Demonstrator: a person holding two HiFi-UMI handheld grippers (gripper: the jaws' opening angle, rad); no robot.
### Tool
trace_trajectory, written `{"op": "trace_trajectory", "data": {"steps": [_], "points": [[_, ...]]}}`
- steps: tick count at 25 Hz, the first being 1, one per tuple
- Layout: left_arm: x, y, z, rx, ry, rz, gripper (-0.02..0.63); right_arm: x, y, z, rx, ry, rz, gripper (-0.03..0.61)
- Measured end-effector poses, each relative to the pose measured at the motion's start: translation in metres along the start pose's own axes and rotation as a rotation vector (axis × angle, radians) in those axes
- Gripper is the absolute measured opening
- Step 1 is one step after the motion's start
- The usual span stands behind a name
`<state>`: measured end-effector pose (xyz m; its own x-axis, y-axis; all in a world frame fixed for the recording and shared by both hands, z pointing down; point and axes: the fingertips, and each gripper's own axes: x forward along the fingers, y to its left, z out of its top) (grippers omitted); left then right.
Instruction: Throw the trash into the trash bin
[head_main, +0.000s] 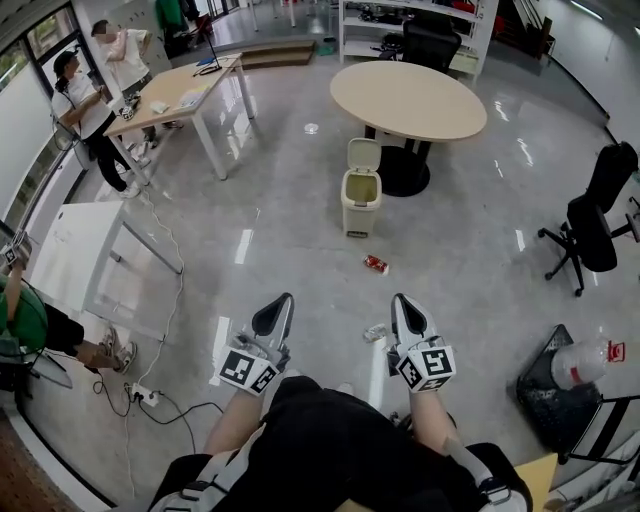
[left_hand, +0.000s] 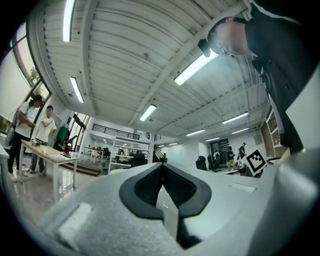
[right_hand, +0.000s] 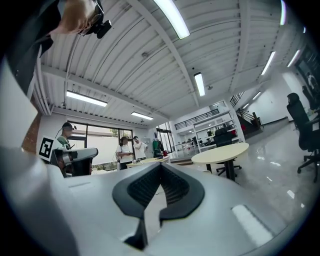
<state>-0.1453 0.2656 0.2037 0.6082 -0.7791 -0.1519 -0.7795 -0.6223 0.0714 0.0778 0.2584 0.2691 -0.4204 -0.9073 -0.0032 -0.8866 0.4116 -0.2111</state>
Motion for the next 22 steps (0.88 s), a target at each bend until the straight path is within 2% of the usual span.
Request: {"op": "trace_trajectory", "data": {"steps": [6, 12, 17, 22], "points": [[0.036, 0.001, -0.028, -0.050, 0.043, -0.054, 0.000, -0.009, -0.036, -0.006, -0.002, 0.018, -0.094, 0.006], [0.086, 0.015, -0.050, -0.134, 0.045, -0.128, 0.000, 0.002, -0.076, -0.009, 0.040, 0.030, -0.213, 0.006], [0.135, 0.028, -0.072, -0.138, 0.079, -0.223, 0.000, 0.028, -0.105, -0.013, 0.018, 0.057, -0.304, 0.006], [0.184, 0.057, -0.102, -0.144, 0.117, -0.284, 0.000, 0.072, -0.128, -0.018, 0.010, 0.053, -0.350, 0.006]]}}
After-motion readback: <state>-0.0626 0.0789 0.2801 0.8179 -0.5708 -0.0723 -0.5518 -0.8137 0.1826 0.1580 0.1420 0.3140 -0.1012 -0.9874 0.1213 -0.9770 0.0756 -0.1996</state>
